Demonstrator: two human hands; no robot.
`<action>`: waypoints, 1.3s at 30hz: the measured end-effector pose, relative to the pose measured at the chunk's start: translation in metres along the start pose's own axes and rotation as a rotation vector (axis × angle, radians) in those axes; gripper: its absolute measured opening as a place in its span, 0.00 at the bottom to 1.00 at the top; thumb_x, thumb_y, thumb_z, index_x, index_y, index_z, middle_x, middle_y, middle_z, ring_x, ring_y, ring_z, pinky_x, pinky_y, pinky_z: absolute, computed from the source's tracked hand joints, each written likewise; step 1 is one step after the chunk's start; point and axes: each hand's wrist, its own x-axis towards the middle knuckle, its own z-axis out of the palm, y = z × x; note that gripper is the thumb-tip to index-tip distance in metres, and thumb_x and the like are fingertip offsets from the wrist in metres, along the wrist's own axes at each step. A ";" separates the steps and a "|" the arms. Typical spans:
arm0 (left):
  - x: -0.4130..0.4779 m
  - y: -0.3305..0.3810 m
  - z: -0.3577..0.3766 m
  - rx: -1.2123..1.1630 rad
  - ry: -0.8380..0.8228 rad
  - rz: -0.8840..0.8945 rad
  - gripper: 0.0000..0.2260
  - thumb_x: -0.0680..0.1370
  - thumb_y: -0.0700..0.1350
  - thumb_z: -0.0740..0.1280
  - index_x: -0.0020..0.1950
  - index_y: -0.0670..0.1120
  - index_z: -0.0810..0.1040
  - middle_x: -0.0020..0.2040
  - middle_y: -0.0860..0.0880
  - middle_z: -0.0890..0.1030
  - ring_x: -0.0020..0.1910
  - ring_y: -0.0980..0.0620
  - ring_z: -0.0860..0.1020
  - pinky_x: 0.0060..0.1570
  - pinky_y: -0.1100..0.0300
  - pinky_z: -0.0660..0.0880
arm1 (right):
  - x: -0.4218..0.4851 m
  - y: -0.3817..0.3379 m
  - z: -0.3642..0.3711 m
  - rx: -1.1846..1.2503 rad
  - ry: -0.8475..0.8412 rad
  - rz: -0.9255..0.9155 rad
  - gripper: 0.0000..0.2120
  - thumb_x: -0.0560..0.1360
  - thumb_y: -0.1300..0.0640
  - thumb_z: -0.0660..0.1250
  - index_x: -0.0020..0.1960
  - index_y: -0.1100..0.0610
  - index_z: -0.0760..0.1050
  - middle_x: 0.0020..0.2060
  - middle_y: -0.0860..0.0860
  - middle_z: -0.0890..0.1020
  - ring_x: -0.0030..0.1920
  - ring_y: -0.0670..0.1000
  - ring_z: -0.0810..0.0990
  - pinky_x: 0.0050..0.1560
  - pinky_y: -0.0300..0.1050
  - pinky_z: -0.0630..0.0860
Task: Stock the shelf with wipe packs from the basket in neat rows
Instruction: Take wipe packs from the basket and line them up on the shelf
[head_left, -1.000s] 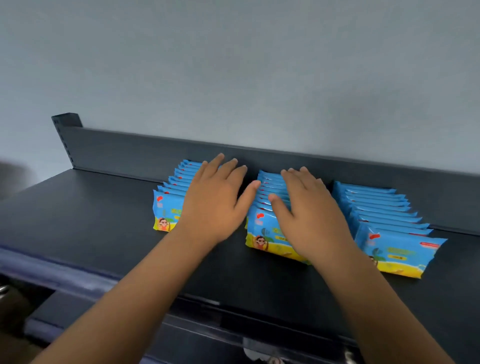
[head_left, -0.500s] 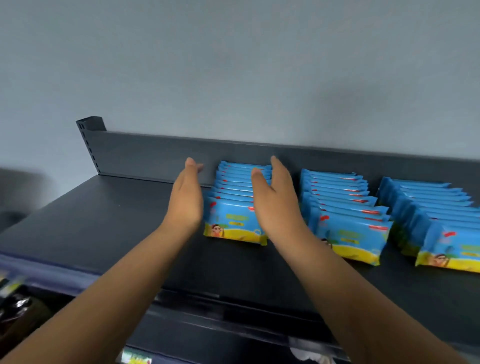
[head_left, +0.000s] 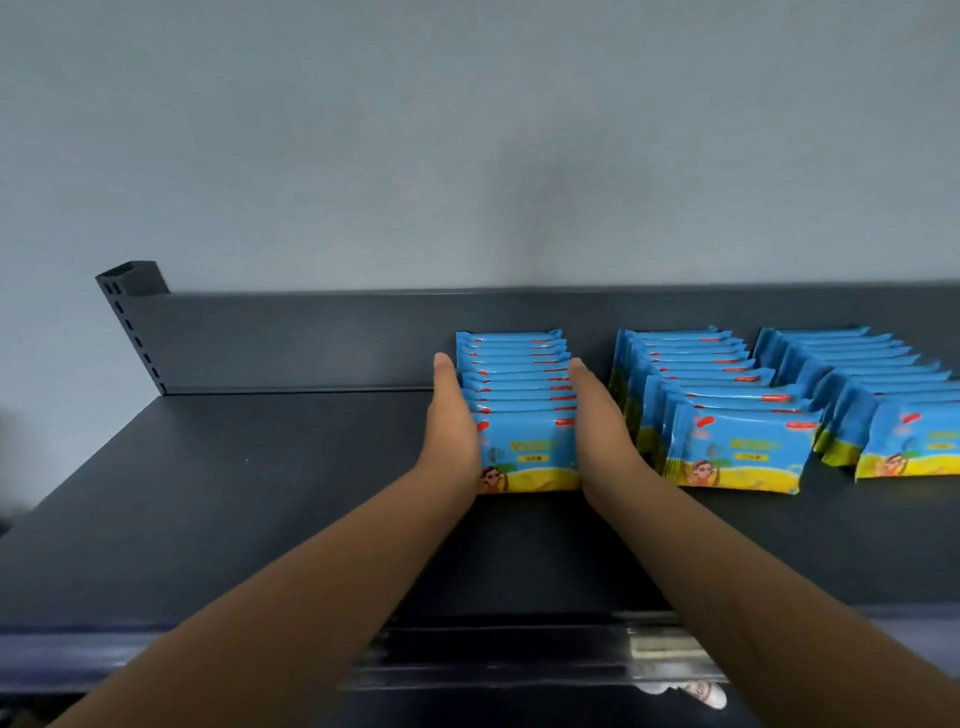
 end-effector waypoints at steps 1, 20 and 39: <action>0.002 0.000 -0.002 0.008 -0.016 0.000 0.27 0.83 0.65 0.51 0.51 0.50 0.83 0.44 0.46 0.88 0.41 0.47 0.87 0.42 0.54 0.82 | 0.000 0.000 0.000 -0.008 -0.004 -0.005 0.18 0.83 0.42 0.61 0.64 0.50 0.80 0.54 0.52 0.88 0.55 0.54 0.87 0.63 0.58 0.80; 0.016 -0.002 -0.002 0.051 0.097 0.020 0.31 0.82 0.68 0.50 0.60 0.48 0.82 0.50 0.44 0.88 0.50 0.44 0.87 0.61 0.44 0.79 | 0.005 0.007 -0.001 -0.161 0.121 -0.064 0.22 0.85 0.37 0.51 0.61 0.46 0.80 0.50 0.46 0.87 0.51 0.44 0.86 0.46 0.41 0.77; 0.013 0.004 -0.003 0.158 0.213 0.193 0.19 0.85 0.58 0.53 0.60 0.51 0.79 0.49 0.48 0.87 0.44 0.53 0.87 0.48 0.55 0.82 | -0.017 -0.007 0.000 -0.226 0.284 -0.280 0.22 0.85 0.48 0.58 0.78 0.50 0.63 0.73 0.48 0.73 0.71 0.47 0.73 0.69 0.49 0.73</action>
